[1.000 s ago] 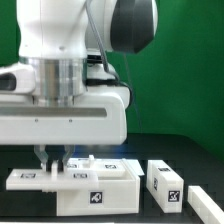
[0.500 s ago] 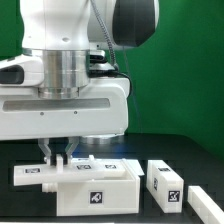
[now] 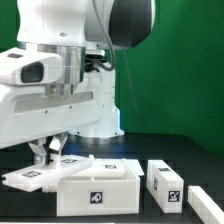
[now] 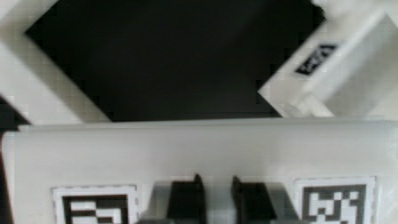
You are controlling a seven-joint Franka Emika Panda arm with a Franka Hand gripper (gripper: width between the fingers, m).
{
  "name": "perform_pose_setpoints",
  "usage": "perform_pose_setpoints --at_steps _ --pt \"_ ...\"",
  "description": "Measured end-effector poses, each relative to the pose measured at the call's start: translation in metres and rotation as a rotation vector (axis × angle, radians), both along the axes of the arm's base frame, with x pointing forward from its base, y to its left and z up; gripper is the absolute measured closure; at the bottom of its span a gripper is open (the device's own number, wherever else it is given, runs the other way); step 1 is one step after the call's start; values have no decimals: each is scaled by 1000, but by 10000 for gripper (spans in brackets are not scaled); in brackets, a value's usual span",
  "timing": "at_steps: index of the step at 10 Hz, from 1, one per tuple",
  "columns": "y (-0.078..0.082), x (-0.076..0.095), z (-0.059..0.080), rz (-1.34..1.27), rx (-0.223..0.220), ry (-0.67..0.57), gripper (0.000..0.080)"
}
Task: Assemble cabinet
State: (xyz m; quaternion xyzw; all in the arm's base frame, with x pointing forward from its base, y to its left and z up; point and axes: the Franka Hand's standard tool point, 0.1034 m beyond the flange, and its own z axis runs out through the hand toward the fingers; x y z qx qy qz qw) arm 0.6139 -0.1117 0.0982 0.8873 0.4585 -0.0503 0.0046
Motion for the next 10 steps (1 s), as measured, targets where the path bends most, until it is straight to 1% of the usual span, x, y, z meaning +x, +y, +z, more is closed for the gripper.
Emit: perform_pose_setpoints --at_steps 3,6,7,10 --pt "-3 -1 0 169 9 12 735" --pt "-15 1 2 613 -16 22 735" --pt "-15 -1 3 740 -13 50 735" --pt "-21 -2 3 915 -14 79 735"
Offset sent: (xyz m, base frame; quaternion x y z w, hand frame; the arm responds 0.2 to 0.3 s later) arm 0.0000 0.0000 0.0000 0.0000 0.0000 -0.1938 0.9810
